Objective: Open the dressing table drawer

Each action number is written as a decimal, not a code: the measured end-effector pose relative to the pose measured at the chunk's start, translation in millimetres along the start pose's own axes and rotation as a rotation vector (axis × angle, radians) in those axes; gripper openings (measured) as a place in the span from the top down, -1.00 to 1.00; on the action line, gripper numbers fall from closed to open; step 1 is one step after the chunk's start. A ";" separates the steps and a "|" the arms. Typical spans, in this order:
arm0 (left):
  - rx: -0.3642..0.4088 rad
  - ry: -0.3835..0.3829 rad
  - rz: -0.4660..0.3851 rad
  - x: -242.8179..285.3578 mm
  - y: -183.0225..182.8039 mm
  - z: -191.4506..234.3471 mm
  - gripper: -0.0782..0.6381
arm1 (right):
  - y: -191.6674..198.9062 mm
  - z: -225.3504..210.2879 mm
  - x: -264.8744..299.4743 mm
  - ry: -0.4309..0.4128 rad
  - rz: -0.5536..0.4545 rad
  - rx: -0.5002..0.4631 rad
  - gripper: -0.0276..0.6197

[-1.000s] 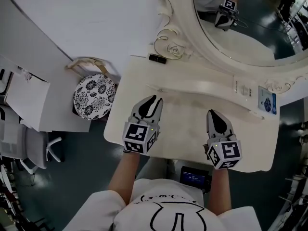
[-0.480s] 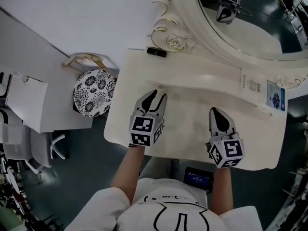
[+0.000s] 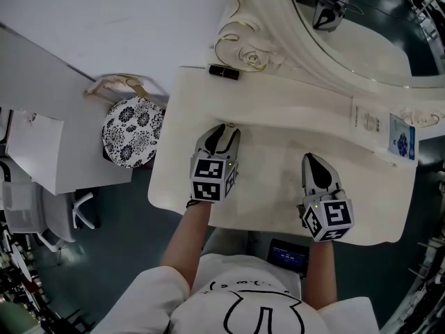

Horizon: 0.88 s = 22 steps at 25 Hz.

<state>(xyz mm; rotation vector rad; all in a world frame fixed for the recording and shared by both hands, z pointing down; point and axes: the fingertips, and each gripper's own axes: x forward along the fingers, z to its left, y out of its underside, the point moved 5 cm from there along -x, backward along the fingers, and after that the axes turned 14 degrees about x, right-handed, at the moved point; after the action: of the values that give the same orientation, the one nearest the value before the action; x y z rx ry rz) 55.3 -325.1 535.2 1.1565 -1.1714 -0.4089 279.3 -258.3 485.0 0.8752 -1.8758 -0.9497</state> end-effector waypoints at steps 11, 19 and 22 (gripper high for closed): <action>0.034 -0.011 0.015 9.7 -1.1 1.7 0.48 | -1.6 0.7 2.4 0.001 0.012 -0.007 0.85; 0.037 0.018 0.018 10.5 -1.1 2.9 0.48 | -0.7 4.8 0.0 -0.001 0.009 -0.007 0.85; 0.037 0.020 0.024 8.7 -0.9 2.6 0.48 | 0.5 7.3 -1.5 -0.004 0.007 -0.008 0.85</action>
<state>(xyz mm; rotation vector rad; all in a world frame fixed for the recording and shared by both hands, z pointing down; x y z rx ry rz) 56.7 -333.4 538.6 1.1752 -1.1790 -0.3582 273.3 -254.8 482.2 0.8618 -1.8756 -0.9546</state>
